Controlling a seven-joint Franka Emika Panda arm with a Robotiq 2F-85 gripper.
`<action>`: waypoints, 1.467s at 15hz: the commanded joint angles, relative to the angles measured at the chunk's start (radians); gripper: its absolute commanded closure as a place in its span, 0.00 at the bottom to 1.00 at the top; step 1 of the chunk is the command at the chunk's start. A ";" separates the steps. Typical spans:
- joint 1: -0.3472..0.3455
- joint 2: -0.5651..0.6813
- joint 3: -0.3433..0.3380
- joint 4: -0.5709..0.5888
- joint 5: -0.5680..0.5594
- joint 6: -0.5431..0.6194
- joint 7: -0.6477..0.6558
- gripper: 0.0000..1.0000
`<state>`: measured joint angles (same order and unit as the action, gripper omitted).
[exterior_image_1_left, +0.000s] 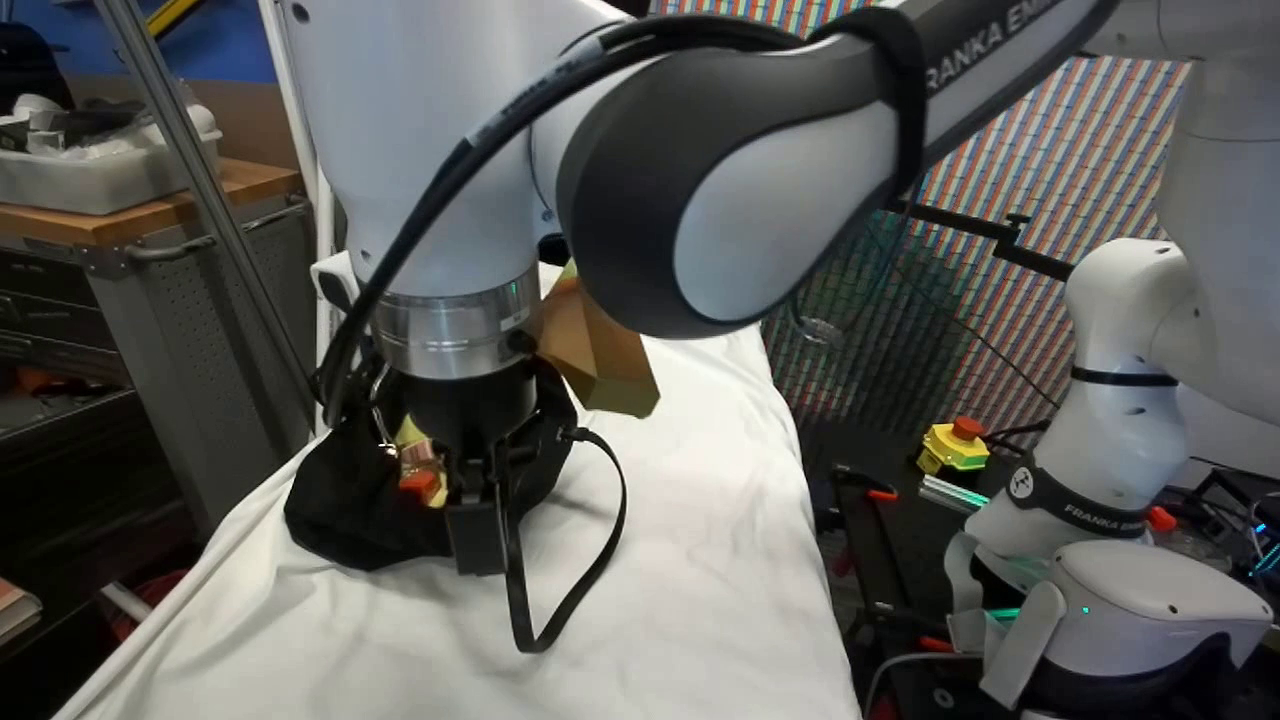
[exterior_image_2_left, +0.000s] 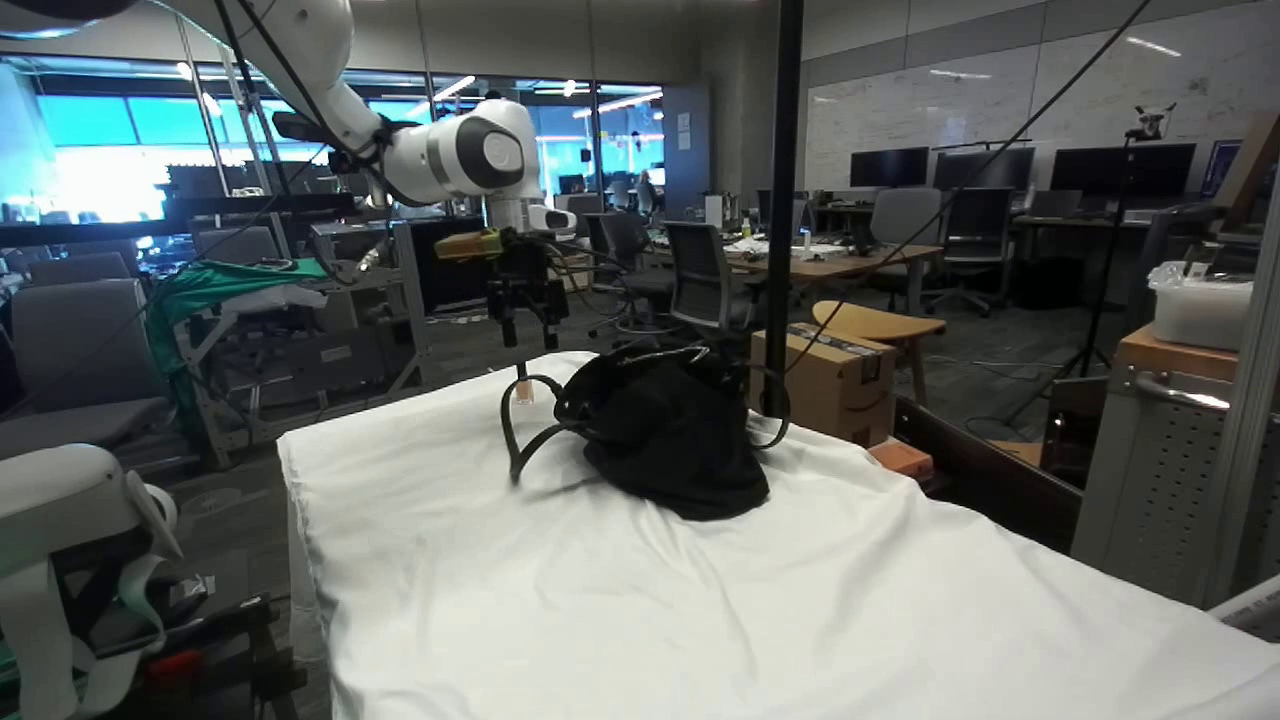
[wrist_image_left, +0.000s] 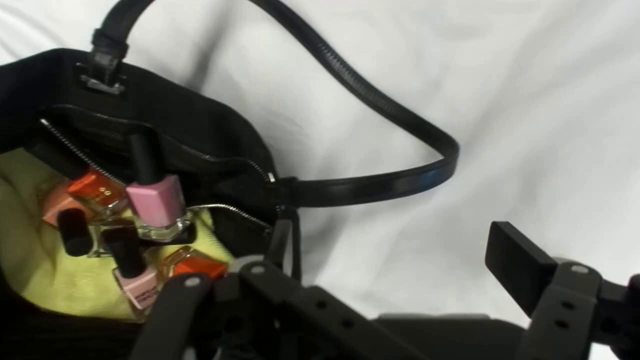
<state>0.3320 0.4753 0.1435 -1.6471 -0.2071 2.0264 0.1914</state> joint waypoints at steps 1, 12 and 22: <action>0.034 -0.045 0.030 -0.054 0.011 -0.005 0.020 0.00; 0.080 0.068 0.083 0.021 0.028 0.010 -0.046 0.00; 0.074 0.196 0.104 0.151 0.099 0.026 -0.187 0.00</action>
<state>0.4178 0.6281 0.2339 -1.5616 -0.1386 2.0381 0.0594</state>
